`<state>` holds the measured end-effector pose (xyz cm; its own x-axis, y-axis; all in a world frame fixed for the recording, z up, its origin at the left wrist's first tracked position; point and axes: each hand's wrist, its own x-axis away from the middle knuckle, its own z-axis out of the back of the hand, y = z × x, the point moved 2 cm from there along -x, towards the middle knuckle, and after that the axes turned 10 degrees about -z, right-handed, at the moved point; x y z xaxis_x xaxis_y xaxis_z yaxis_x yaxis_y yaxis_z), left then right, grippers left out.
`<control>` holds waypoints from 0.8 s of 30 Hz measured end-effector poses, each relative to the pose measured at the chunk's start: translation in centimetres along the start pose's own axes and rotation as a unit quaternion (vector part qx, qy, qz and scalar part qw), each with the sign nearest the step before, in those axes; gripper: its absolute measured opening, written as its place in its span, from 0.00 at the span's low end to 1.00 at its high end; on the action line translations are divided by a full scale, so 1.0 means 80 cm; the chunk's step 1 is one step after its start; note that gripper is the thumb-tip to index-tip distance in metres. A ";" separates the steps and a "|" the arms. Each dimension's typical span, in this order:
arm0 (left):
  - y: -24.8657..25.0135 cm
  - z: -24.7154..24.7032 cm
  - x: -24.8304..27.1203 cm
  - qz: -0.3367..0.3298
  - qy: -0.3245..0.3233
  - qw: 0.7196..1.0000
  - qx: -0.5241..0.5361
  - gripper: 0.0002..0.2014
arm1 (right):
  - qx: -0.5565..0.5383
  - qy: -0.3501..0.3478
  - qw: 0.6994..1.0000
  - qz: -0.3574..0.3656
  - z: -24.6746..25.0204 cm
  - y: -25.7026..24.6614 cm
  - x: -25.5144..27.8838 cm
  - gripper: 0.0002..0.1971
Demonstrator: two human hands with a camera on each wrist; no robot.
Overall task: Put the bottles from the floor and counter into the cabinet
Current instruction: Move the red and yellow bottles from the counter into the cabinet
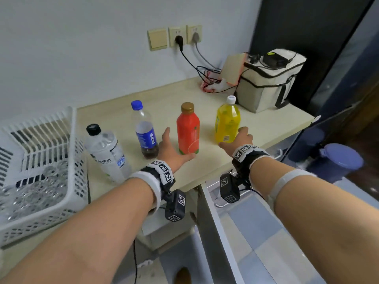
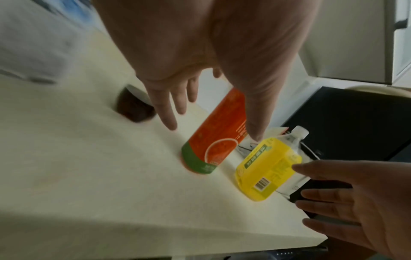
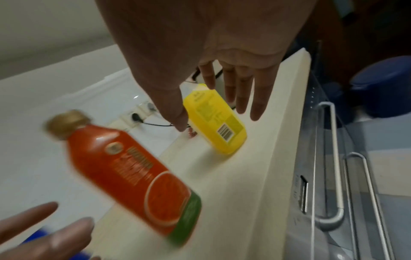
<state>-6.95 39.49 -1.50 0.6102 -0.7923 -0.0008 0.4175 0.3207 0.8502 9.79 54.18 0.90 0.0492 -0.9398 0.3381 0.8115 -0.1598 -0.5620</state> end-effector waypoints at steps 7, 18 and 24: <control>-0.016 -0.032 -0.081 -0.036 -0.009 0.998 0.044 0.50 | -0.121 0.033 0.991 -0.050 -0.028 -0.031 -0.091 0.54; -0.021 -0.020 -0.047 -0.037 0.022 0.998 0.039 0.36 | -0.084 0.033 0.996 -0.020 -0.031 -0.007 -0.063 0.37; -0.023 0.006 0.086 -0.017 0.058 0.997 0.038 0.47 | -0.118 -0.020 0.992 0.032 -0.029 0.059 0.057 0.38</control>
<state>-3.82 33.22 -2.81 0.6723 -0.7350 -0.0887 0.3904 0.2501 0.8860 12.47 48.45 -1.94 0.1231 -0.9385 0.3227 0.6476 -0.1704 -0.7426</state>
